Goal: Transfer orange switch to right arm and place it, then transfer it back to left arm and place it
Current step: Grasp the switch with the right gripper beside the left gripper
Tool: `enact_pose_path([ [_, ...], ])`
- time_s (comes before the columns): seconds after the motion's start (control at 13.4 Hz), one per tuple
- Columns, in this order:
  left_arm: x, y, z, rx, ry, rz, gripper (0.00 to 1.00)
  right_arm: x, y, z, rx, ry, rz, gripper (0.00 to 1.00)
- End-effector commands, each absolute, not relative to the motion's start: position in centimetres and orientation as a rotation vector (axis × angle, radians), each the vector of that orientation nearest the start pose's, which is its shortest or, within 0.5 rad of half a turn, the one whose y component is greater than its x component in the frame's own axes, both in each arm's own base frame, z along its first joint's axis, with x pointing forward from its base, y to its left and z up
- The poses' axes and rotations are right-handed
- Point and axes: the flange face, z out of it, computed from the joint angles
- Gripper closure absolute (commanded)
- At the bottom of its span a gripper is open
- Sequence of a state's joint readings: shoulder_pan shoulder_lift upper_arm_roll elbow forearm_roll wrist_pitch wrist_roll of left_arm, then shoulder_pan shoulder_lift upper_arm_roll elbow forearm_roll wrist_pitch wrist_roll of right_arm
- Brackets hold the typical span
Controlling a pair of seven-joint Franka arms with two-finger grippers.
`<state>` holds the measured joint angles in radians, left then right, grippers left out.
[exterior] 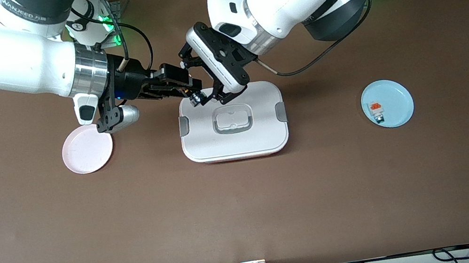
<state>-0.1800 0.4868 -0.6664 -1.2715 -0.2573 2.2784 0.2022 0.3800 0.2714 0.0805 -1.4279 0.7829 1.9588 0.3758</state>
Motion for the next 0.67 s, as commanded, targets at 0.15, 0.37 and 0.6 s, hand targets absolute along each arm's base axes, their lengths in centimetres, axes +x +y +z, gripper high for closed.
enact_pose_path([
  [0.15, 55.82, -45.48, 60.41, 2.212, -0.918, 0.536, 0.89, 58.5, 32.75, 59.6, -2.341, 0.131, 0.072, 0.72],
  [0.37, 55.83, -45.46, 60.48, 2.211, -0.917, 0.537, 0.89, 58.47, 32.84, 59.61, -2.342, 0.119, 0.067, 0.77],
  [0.6, 55.82, -45.48, 60.41, 2.212, -0.918, 0.536, 0.89, 58.5, 32.75, 59.6, -2.342, 0.115, 0.066, 0.77],
])
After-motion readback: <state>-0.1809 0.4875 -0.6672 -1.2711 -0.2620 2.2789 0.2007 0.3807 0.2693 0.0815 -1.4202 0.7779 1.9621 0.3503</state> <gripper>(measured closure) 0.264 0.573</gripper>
